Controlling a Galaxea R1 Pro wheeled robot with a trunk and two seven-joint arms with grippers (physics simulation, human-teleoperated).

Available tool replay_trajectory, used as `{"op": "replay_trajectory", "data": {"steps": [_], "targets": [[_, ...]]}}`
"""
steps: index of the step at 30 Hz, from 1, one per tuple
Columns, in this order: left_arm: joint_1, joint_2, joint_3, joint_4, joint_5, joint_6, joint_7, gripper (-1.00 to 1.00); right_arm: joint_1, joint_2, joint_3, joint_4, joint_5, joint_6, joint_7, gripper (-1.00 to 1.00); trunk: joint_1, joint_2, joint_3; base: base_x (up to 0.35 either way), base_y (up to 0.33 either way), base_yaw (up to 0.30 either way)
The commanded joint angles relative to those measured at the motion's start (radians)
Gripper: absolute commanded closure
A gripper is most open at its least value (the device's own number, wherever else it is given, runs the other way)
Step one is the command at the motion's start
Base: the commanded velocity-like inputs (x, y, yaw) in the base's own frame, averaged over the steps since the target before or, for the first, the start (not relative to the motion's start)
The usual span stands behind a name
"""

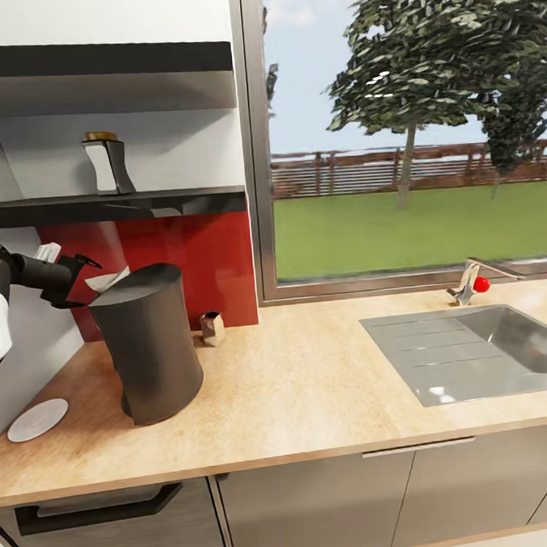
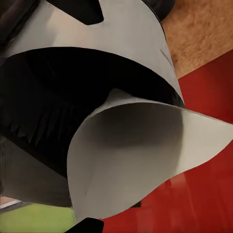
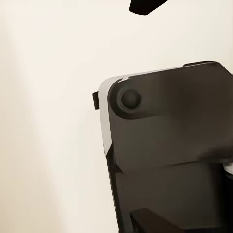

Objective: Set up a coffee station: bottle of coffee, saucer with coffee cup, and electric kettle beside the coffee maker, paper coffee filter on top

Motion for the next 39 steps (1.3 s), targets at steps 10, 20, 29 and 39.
{"op": "replay_trajectory", "data": {"steps": [10,20,29,39], "targets": [[-0.001,0.000,0.004,-0.001,0.010,0.001,0.010,-1.00,0.000,0.001,-0.004,0.001,-0.008,-0.004,0.001,-1.00,0.000,-0.001,0.000,-0.295,0.029,0.000],[0.000,-0.002,-0.001,0.012,0.006,0.002,0.005,-1.00,0.000,0.001,-0.003,0.001,-0.008,-0.004,0.001,-1.00,0.000,-0.001,0.000,-0.203,0.171,0.000],[0.144,-0.001,-0.002,0.024,0.006,0.031,-0.084,-1.00,0.000,0.001,-0.003,0.002,-0.007,-0.004,0.001,-1.00,0.000,-0.001,0.000,-0.005,0.006,0.000],[0.185,0.016,-0.002,0.018,0.007,0.082,-0.134,-1.00,0.000,0.001,-0.003,0.002,-0.007,-0.004,0.001,-1.00,0.000,-0.001,0.000,0.000,0.000,0.000]]}}
